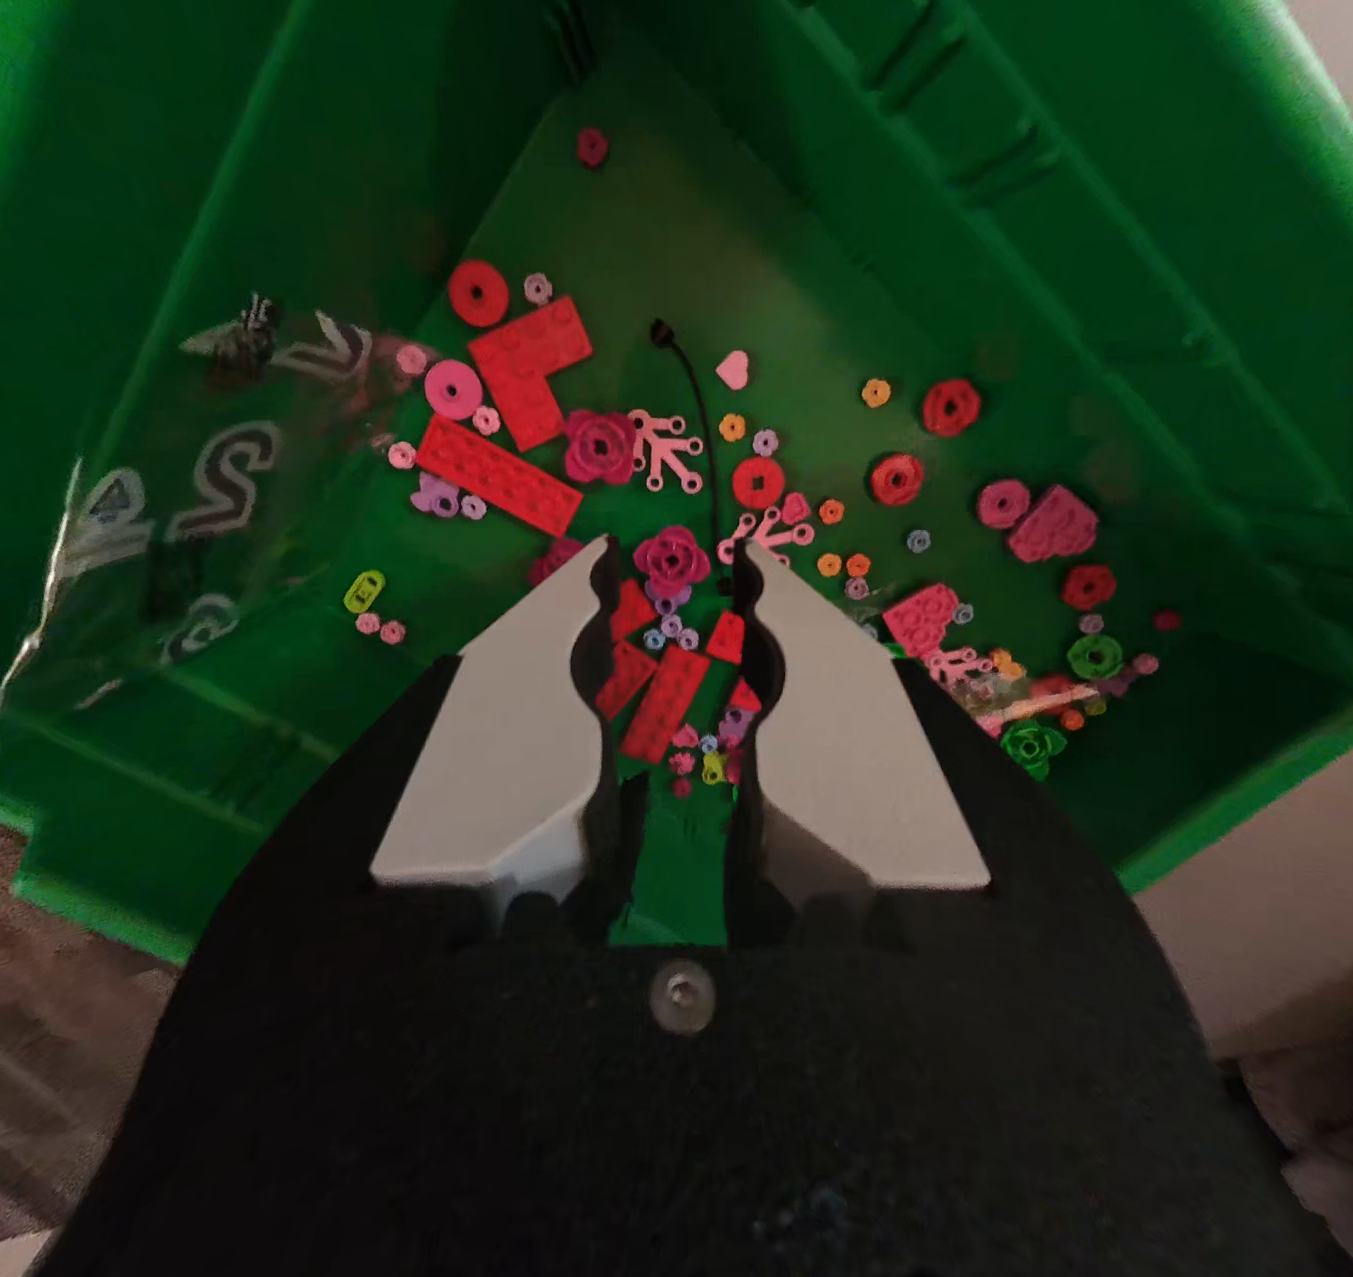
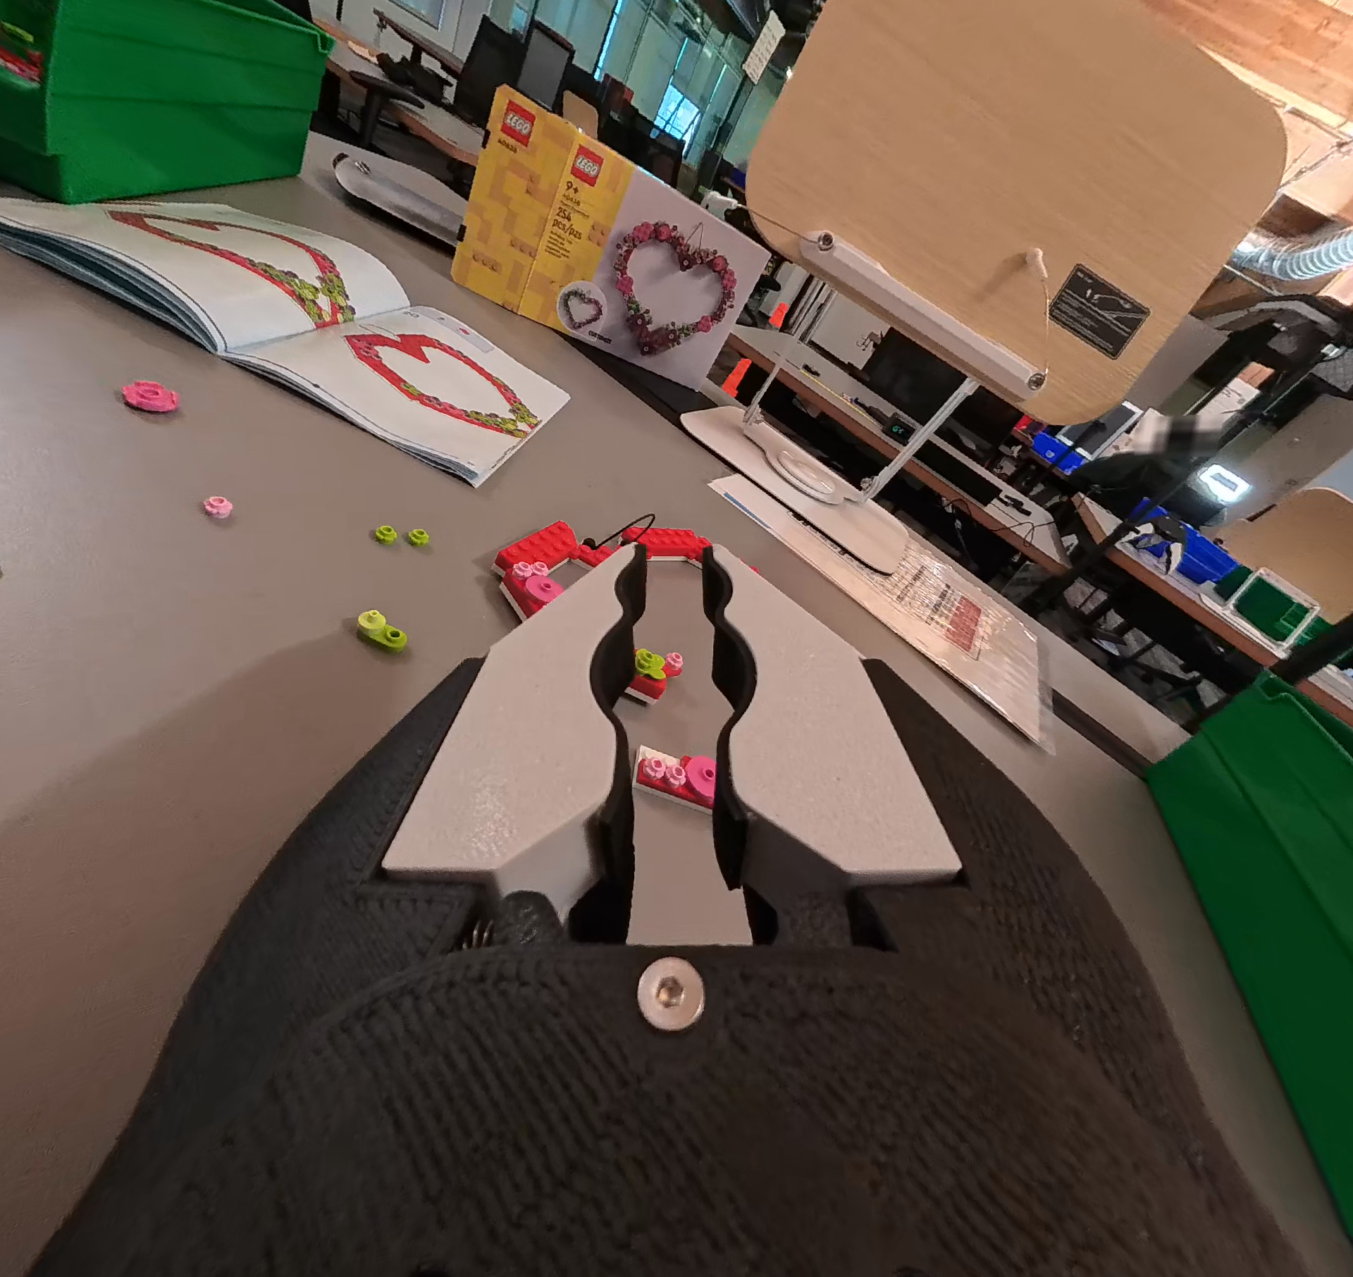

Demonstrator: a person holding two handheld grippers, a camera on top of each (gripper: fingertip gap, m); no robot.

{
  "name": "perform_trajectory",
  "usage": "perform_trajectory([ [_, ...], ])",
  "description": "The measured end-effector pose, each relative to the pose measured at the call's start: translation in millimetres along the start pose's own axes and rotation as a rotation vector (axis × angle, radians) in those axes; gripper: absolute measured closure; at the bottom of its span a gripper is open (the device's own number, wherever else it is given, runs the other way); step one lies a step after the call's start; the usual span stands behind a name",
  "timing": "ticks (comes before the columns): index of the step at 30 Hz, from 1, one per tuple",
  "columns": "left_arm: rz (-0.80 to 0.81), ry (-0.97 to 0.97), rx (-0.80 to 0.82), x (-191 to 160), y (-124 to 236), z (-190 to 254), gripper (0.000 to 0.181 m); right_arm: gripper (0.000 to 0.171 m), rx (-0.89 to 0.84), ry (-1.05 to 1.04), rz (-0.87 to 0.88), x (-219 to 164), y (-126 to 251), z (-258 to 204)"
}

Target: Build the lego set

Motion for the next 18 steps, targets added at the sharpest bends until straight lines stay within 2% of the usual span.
perform_trajectory([
  [1,0.007,0.002,-0.001,3.2,-2.9,-1.3,0.153,0.158,0.000,0.001,-0.001,-0.2,-0.2,0.0],
  [8,0.137,0.104,0.149,30.9,-1.5,-39.6,0.155,0.158,-0.001,0.021,-0.015,-1.7,-2.2,-0.6],
  [11,0.124,0.145,0.175,32.3,-1.9,-50.7,0.153,0.158,0.000,0.032,-0.022,-2.2,-3.1,-1.4],
  [18,0.037,0.139,0.173,29.1,-15.2,-54.7,0.166,0.158,0.002,0.040,-0.028,-2.8,-3.8,-2.1],
])
Point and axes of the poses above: each gripper's, where its closed fingertips meet, y back along the fingers, x out of its top, z = x × y across the jaws, the point moved 2 cm from there along y, back along the fingers, and after that the axes turned 8 degrees about x, right-handed, at the moved point
